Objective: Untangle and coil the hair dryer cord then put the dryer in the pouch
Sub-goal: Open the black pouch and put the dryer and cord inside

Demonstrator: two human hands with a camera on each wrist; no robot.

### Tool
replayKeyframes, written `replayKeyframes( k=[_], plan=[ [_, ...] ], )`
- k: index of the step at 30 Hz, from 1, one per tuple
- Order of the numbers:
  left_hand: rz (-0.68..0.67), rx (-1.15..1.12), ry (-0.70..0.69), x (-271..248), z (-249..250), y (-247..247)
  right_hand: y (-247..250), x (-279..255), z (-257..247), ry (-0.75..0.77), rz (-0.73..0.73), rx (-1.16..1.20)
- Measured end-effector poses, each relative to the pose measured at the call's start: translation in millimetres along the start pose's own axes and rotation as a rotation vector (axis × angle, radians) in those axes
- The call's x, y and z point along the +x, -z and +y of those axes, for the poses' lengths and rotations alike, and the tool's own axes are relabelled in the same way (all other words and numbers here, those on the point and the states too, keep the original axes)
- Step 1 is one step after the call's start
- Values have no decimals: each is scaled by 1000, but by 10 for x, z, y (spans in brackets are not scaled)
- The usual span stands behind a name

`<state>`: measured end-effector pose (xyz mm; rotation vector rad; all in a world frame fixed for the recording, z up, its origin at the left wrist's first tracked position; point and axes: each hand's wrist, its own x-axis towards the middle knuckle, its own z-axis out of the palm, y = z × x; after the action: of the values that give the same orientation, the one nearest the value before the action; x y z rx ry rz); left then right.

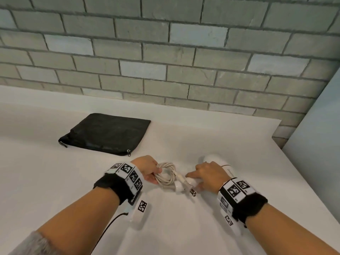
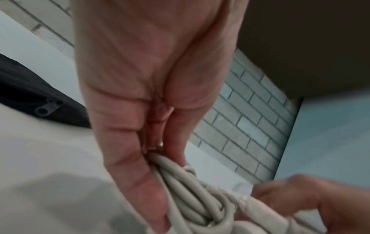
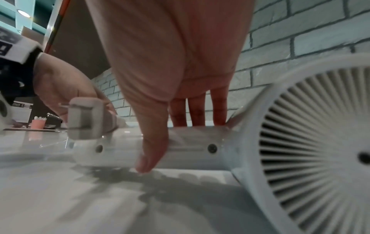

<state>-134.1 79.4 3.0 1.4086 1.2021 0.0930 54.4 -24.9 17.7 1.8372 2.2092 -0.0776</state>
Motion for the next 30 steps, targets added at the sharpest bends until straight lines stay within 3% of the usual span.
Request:
replayKeyframes(
  k=[6,11,13,16,22,24,30],
  plan=[
    [89,435,-21,109,-20,51,38,49,-31,-53,-90,157],
    [473,860,-90,148,96,665,383,18,-10,-106,2,282],
    [542,949,-50,173,51,923,506,27,-66,-89,9,281],
    [485,1011,8,249,-86,1169,628,64,-185,-69,-38,284],
    [350,1072,34,389,-138,1169,739,225,-314,-43,-84,291],
    [342,986,-35,391,-93,1142,765,281,-335,-39,-81,283],
    [331,777,-530,159,119,793,831,495,-419,-50,61,357]
  ],
)
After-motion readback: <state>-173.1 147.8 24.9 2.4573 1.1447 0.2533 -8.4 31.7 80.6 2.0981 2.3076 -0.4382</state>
